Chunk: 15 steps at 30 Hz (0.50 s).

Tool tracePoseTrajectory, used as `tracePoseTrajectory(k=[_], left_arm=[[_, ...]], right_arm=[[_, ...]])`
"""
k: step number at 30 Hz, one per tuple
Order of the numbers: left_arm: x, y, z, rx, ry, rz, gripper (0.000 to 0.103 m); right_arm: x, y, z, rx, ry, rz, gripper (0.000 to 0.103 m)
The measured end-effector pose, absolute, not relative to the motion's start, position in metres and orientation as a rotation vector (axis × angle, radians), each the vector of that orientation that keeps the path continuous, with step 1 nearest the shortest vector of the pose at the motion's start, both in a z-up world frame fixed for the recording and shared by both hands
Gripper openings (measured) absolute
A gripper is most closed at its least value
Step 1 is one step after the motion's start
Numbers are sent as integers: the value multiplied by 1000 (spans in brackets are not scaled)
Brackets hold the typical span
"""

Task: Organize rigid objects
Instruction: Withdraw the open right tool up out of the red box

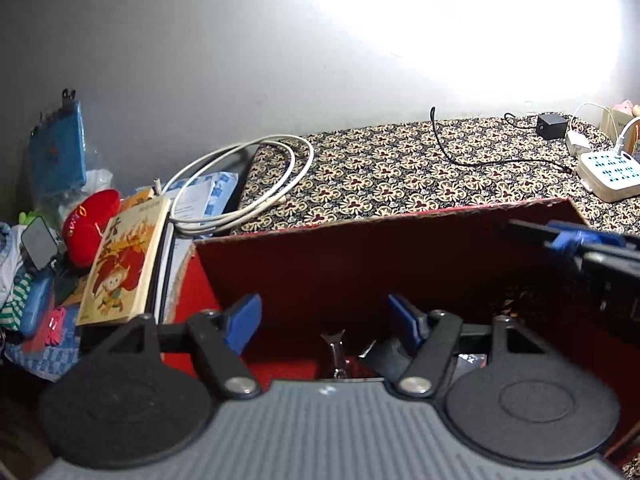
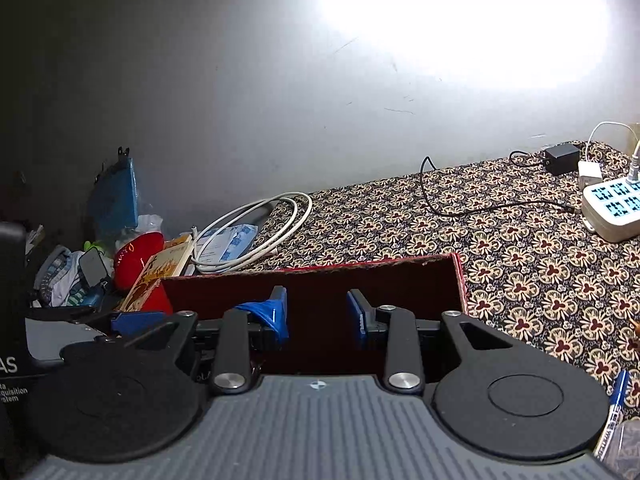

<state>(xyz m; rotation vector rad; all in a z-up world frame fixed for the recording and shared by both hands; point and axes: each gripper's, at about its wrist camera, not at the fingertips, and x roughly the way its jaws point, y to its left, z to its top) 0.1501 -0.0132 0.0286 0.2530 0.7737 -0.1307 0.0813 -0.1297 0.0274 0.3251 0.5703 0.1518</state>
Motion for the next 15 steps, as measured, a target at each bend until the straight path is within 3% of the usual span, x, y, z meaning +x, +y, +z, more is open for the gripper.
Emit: tracePoseTrajectory(k=[15], left_arm=[[88,15,59,186,777,-91,72]], right_arm=[[32,-119,38,399,609,301,16]])
